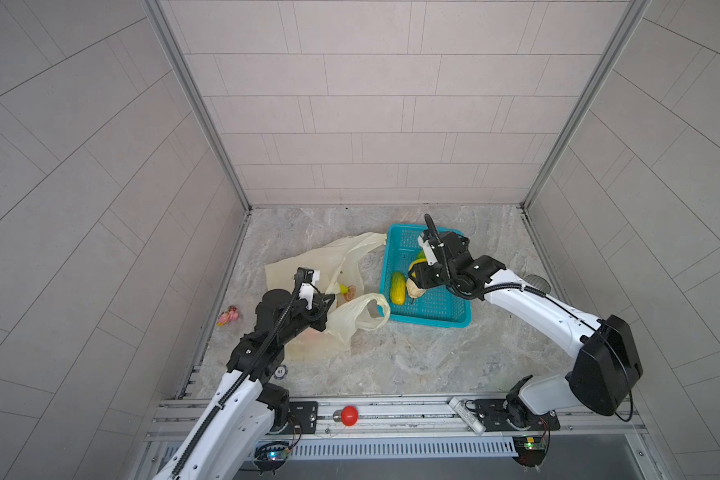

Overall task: Place the fruits into the plastic bag
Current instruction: 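Return the right gripper to the basket and grasp the yellow fruit, then carry the yellow fruit into the bag with the right gripper and release it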

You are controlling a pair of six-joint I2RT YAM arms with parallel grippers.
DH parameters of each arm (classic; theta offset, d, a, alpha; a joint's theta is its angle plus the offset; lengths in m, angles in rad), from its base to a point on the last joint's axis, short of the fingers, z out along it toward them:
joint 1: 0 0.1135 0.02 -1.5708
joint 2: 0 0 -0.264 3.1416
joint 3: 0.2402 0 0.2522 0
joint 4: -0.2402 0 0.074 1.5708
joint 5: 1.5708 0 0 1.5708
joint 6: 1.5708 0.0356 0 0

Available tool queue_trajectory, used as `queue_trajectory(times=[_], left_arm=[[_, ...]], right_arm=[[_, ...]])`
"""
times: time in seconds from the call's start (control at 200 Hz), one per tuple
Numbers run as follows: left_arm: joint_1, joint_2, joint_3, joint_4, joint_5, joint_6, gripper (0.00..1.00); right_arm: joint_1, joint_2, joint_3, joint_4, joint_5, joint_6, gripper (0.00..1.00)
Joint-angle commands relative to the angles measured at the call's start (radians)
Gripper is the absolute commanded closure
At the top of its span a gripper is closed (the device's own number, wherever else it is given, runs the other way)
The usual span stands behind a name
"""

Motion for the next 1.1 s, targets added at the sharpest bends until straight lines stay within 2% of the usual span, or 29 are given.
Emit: queue_trajectory(times=[0.0, 0.115, 0.31, 0.566, 0.666, 0.776, 0.846, 0.986, 1.096], left_arm=[[0.002, -0.021, -0.004, -0.003, -0.022, 0.024, 1.0], [0.002, -0.04, -0.004, -0.008, -0.06, 0.032, 1.0], [0.002, -0.049, -0.006, -0.003, -0.06, 0.035, 1.0], [0.002, -0.049, -0.007, 0.0, -0.06, 0.032, 1.0], [0.002, -0.049, -0.007, 0.0, -0.061, 0.034, 1.0], [0.001, -0.049, -0.007, 0.001, -0.064, 0.033, 1.0], [0.001, -0.051, -0.007, 0.001, -0.061, 0.032, 1.0], [0.001, -0.052, -0.007, 0.001, -0.06, 0.033, 1.0], [0.001, -0.052, -0.007, 0.0, -0.062, 0.033, 1.0]], right_arm=[[0.057, 0.057, 0.029, 0.181, -0.165, -0.01, 0.46], [0.111, 0.176, 0.114, 0.221, -0.253, -0.036, 0.45], [0.199, 0.39, 0.323, 0.154, -0.269, -0.112, 0.42], [0.28, 0.635, 0.596, 0.079, -0.331, -0.111, 0.4], [0.303, 0.698, 0.65, 0.082, -0.381, -0.088, 0.35], [0.315, 0.717, 0.658, 0.103, -0.393, -0.067, 0.19], [0.314, 0.696, 0.633, 0.122, -0.383, -0.067, 0.13], [0.301, 0.61, 0.563, 0.139, -0.327, -0.101, 0.07], [0.27, 0.519, 0.482, 0.163, -0.279, -0.104, 0.07]])
